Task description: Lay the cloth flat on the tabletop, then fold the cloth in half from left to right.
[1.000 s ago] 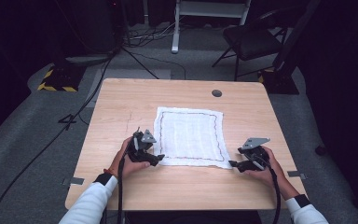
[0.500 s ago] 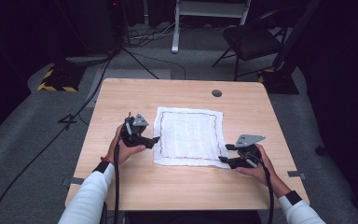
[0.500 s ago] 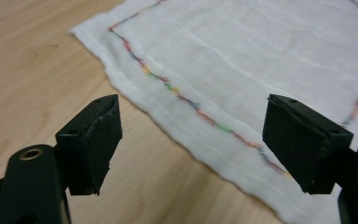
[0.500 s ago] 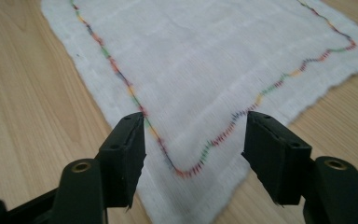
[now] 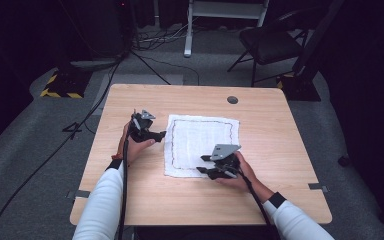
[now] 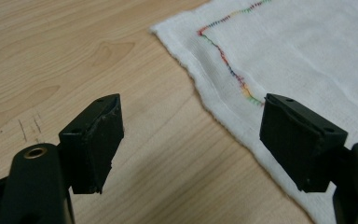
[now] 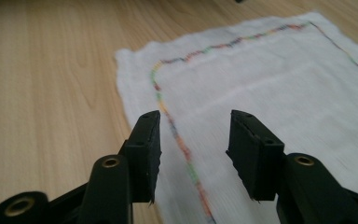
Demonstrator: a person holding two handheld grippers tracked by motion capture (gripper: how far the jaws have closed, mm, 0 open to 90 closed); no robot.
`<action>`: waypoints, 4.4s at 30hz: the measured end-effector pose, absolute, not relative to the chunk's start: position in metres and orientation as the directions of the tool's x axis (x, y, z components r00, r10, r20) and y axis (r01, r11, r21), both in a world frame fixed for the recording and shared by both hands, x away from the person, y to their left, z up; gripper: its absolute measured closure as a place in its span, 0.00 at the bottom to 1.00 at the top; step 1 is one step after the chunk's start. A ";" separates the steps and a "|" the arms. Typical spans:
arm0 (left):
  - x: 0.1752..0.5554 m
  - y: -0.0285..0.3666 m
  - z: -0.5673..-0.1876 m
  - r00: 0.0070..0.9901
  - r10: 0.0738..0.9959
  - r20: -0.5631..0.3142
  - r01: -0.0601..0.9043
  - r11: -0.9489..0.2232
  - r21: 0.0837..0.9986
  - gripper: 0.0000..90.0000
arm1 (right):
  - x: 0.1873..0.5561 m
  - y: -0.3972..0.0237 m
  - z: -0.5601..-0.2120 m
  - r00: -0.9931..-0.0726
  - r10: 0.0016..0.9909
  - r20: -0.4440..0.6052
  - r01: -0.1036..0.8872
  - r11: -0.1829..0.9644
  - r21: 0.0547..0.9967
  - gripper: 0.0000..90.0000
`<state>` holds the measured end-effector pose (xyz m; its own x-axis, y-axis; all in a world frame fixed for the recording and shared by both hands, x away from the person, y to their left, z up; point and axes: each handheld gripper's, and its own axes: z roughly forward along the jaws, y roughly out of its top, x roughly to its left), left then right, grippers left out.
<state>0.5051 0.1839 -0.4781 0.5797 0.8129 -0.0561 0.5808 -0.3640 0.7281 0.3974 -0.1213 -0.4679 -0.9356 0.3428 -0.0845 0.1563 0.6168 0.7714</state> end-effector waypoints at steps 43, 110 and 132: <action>0.564 0.139 -0.498 0.454 0.891 -0.009 0.652 -0.326 0.684 0.22 | 0.394 -0.026 -0.494 -0.968 0.233 -0.088 0.105 0.703 0.704 0.95; 0.547 0.158 -0.449 0.576 0.817 0.000 0.527 -0.372 0.764 0.97 | 0.393 -0.039 -0.461 -0.937 0.303 -0.173 0.066 0.642 0.764 0.96; 0.549 0.083 -0.423 0.654 0.756 0.027 0.434 -0.405 0.805 0.97 | 0.384 -0.122 -0.444 -0.894 0.420 -0.157 0.131 0.579 0.805 0.96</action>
<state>0.5492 0.0827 -0.4228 0.6544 0.7557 0.0274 0.4338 -0.4049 0.8049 0.3844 -0.1218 -0.4443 -0.8941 0.4196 -0.1567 0.1308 0.5793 0.8046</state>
